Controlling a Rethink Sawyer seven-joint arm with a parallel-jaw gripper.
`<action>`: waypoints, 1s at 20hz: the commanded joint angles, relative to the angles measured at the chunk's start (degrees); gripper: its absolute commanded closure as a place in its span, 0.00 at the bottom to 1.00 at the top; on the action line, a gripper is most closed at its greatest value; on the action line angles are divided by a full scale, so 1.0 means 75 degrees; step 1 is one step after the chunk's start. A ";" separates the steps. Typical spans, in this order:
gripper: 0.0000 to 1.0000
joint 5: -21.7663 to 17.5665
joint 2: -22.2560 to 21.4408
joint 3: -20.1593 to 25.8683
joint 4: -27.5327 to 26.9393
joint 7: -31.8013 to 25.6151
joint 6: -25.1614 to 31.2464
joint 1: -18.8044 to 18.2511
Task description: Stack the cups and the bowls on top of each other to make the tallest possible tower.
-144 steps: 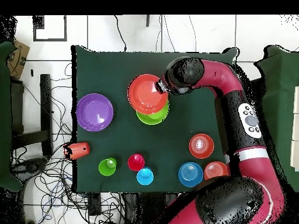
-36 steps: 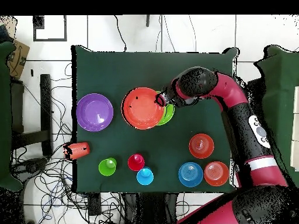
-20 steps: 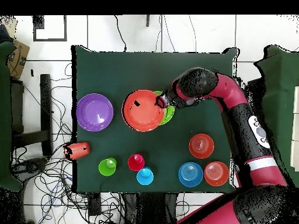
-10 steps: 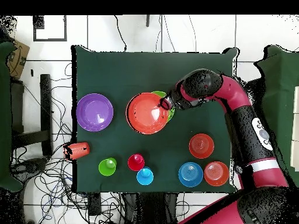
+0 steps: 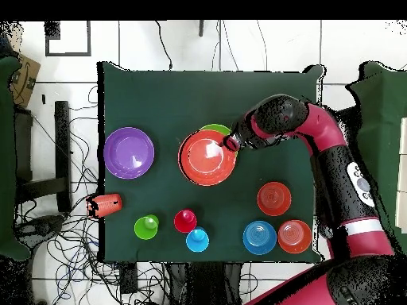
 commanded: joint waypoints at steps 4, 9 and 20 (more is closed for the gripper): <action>1.00 -0.0612 -0.0338 -0.0051 -0.0247 -0.2139 0.0007 0.0155; 1.00 -0.0679 -0.0455 -0.0088 -0.0248 -0.1986 0.0057 0.0198; 1.00 -0.0892 -0.0552 -0.0114 -0.0630 -0.2150 0.0257 0.0339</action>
